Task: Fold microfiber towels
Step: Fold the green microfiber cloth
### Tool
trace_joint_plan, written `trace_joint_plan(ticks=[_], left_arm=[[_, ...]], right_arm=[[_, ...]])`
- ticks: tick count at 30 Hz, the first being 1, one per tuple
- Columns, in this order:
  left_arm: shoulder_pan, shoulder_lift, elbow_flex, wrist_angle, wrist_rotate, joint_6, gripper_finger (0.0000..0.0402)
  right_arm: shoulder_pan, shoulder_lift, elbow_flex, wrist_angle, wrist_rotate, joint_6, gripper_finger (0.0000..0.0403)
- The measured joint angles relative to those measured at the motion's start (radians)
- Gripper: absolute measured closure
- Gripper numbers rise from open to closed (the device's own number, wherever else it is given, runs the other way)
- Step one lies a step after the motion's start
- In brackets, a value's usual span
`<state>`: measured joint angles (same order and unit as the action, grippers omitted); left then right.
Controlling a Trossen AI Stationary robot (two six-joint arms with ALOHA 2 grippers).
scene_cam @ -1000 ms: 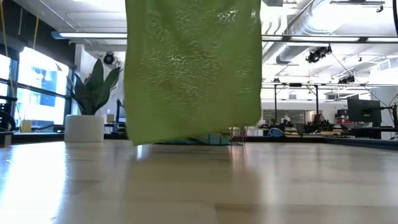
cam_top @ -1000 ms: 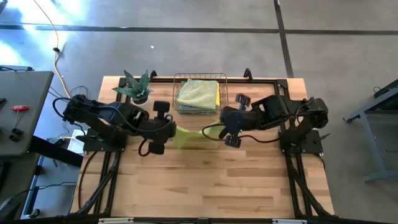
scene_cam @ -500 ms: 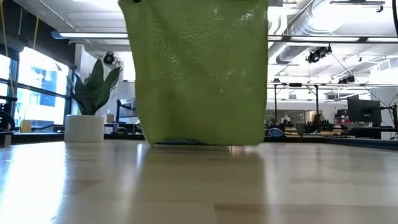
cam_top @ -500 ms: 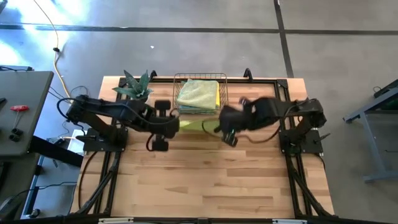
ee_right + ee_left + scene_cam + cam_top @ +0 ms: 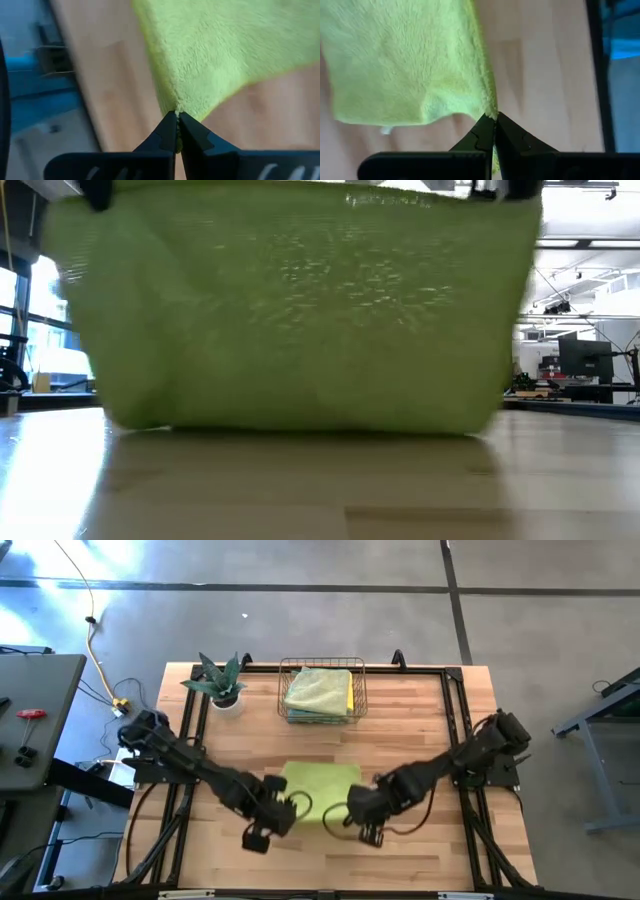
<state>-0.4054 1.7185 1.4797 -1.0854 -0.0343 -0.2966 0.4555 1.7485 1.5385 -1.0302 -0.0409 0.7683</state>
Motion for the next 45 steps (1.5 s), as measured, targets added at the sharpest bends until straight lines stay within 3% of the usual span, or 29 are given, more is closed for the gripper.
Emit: trace_joint_plan(ticks=[6,12,26,39,45], left_arm=[[-0.076,0.105,-0.025,0.148,0.06,-0.07,0.0401],[-0.112,0.182,-0.026,0.173,0.075,-0.067,0.0401],[0.057,0.181,-0.026,-0.016,-0.038,0.147,0.0401],[0.231,0.181,-0.026,-0.012,-0.198,0.331,0.0401],[0.291,0.189,-0.052,0.029,-0.144,0.388,0.0401]], right_arm=[[0.078,0.0,-0.152,0.292,-0.041,0.113,0.0402],[0.097,0.0,-0.241,0.401,-0.033,0.151,0.0402],[-0.003,0.0,-0.262,0.3,0.081,0.082,0.0402],[-0.136,0.0,-0.262,0.151,0.123,0.016,0.0402],[-0.163,0.001,-0.262,0.151,0.165,0.025,0.0402]])
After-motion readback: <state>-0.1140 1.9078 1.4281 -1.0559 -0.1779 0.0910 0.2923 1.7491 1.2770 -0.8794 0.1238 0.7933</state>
